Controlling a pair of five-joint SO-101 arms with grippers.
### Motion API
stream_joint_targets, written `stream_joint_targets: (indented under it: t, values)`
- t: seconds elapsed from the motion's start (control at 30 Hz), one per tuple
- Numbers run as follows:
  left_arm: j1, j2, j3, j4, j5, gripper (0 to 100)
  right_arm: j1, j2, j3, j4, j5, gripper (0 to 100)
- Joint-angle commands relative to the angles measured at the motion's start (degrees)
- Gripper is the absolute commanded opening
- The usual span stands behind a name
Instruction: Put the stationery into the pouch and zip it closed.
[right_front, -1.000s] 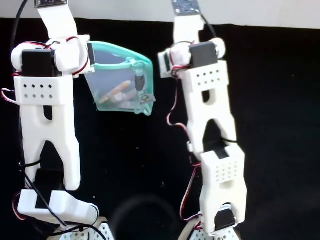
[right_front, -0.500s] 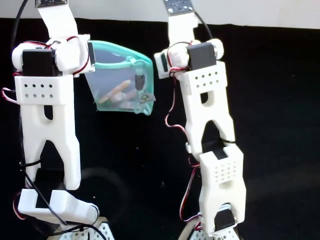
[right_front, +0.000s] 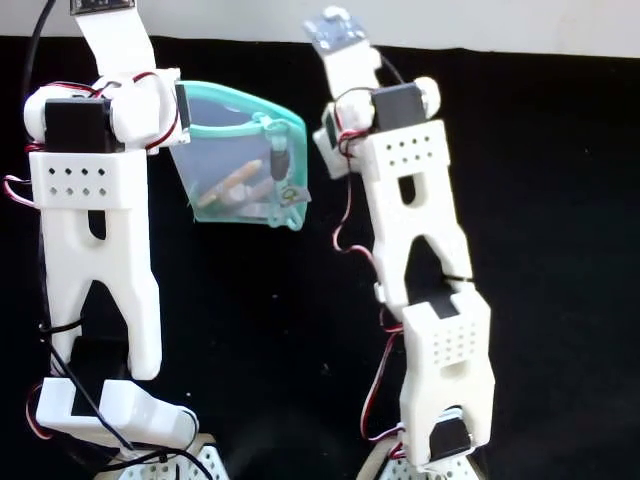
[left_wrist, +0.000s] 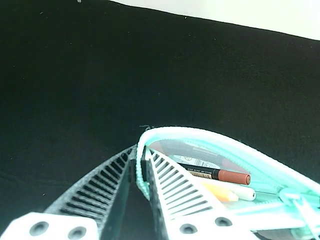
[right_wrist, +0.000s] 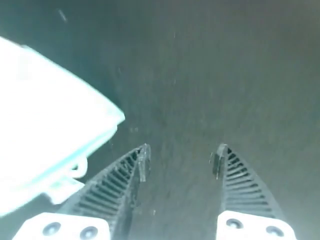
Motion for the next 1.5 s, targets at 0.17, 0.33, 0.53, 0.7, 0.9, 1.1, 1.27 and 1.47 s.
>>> stream_joint_targets:
  t: [0.17,0.33,0.53,0.7,0.9,1.1,1.27,1.47]
  values:
    - [-0.4,0.6,1.9,-0.4,0.0,1,0.3,-20.0,28.0,0.3,-9.4,11.6]
    - [-0.4,0.6,1.9,-0.6,0.0,1,-3.1,-28.1,38.7,0.1,-10.5,11.6]
    - [-0.4,0.6,1.9,-0.7,0.0,1,-8.0,-33.6,47.1,-3.6,-14.7,11.6]
    - [-0.3,0.6,1.9,-0.5,0.1,1,-12.2,-36.8,52.1,-7.7,-18.5,11.6]
    - [-0.1,0.6,1.9,-0.3,0.1,1,-16.6,-40.6,56.8,-14.0,-23.9,11.8]
    - [0.0,0.6,1.9,-0.3,0.1,1,-18.2,-43.7,64.7,-20.8,-24.6,22.4]
    - [0.0,0.6,1.9,-0.3,0.0,1,-18.4,-45.5,72.4,-30.0,-28.7,22.6]
    - [0.0,0.6,1.9,-0.3,0.0,1,-19.2,-48.3,80.4,-41.3,-36.2,22.7]
